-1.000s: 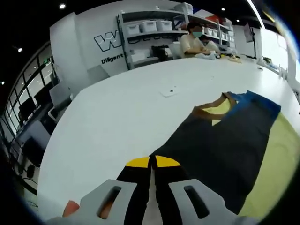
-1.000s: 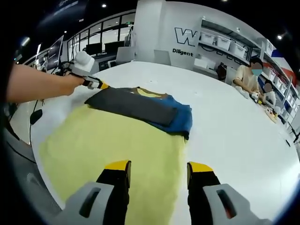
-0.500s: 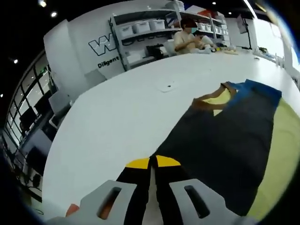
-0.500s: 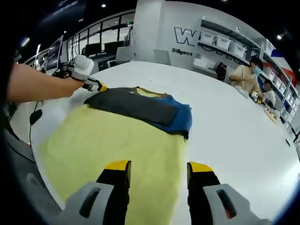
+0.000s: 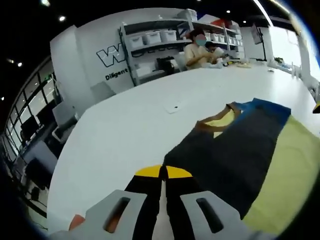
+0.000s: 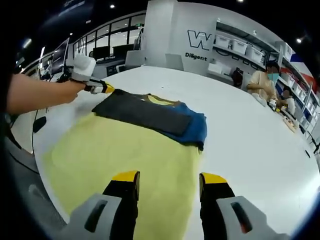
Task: Fold the garment on the visible template until the final outline fits inside the template.
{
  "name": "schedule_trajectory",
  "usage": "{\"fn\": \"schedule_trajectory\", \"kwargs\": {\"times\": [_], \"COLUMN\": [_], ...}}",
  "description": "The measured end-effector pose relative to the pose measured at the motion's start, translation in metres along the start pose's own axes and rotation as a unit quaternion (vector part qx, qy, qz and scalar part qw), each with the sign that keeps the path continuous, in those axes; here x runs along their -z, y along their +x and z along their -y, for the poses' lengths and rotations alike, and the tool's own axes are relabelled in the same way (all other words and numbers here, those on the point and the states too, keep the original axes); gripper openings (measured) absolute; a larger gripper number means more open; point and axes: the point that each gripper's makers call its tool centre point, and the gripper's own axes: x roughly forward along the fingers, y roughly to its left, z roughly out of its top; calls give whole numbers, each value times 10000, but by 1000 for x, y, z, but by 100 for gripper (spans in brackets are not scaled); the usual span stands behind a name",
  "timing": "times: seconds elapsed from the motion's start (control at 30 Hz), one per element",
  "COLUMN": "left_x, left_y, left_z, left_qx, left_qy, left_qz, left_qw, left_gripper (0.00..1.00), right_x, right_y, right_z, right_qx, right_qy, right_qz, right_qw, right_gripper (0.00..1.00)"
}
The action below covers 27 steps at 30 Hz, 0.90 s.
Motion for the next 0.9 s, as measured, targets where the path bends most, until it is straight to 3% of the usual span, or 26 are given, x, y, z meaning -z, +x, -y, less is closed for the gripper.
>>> {"fn": "schedule_trajectory", "kwargs": {"times": [0.27, 0.47, 0.73, 0.9], "left_x": [7, 10, 4, 10], "left_y": [-12, 2, 22, 26], "left_z": [10, -13, -29, -40], "left_qx": [92, -107, -268, -421], "left_qy": [65, 71, 202, 137], "left_qz": [38, -123, -272, -398], "left_qw": [9999, 9998, 9991, 9982], "left_gripper": [2, 1, 1, 1], "right_x": [-2, -2, 0, 2], "right_y": [0, -2, -2, -1], "right_z": [-1, -4, -2, -1], "right_qx": [-24, -50, -37, -26], "right_qy": [-2, -32, 0, 2], "right_qz": [45, 46, 31, -5], "right_qw": [10000, 10000, 10000, 10000], "right_gripper": [47, 47, 47, 47]}}
